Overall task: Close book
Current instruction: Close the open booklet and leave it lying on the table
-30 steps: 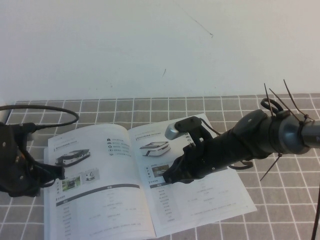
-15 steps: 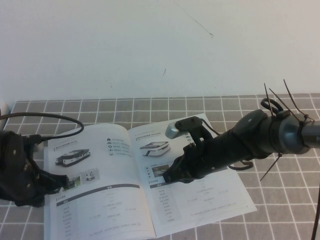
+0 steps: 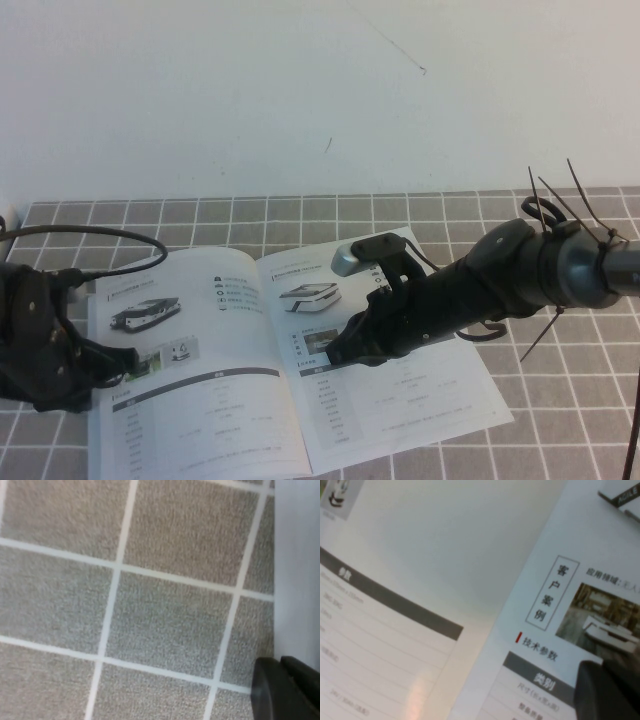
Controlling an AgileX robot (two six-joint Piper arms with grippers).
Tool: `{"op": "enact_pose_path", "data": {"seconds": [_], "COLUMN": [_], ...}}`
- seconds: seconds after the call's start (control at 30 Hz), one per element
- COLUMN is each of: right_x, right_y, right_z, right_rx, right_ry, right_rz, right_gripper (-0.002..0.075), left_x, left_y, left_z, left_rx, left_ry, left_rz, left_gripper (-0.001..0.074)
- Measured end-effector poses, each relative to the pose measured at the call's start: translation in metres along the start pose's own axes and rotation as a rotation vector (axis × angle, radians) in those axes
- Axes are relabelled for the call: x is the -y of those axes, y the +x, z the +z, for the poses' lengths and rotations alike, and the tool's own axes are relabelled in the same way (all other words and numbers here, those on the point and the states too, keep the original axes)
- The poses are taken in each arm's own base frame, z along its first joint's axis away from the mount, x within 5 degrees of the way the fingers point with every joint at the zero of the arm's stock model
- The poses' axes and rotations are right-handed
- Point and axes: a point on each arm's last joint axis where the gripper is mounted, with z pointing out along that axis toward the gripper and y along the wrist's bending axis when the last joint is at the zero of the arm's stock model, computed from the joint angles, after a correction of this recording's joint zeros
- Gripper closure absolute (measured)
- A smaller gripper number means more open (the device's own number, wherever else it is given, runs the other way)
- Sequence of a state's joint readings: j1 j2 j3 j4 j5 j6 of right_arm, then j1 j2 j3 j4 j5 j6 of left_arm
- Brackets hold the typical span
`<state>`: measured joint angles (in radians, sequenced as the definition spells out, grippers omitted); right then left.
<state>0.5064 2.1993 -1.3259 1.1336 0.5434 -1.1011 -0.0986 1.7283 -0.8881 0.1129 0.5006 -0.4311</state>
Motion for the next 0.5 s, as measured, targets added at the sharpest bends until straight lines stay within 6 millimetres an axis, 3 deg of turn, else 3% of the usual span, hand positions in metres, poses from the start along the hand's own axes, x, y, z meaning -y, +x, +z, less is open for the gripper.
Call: {"op": "enact_pose_path", "data": {"seconds": [0.33, 0.5], "right_x": [0.000, 0.000], "right_y": [0.000, 0.000], "right_z": [0.000, 0.000], "right_rx": [0.001, 0.000], "right_ry": [0.000, -0.003], "right_rz": [0.010, 0.013], "right_gripper": [0.0729, 0.0729], "left_x": [0.004, 0.018], "left_y": [0.001, 0.003], "left_z": [0.007, 0.004], "left_rx": [-0.043, -0.050], "left_ry": [0.037, 0.183], "left_rz": [0.000, 0.028], "left_gripper": [0.0738, 0.0738]}}
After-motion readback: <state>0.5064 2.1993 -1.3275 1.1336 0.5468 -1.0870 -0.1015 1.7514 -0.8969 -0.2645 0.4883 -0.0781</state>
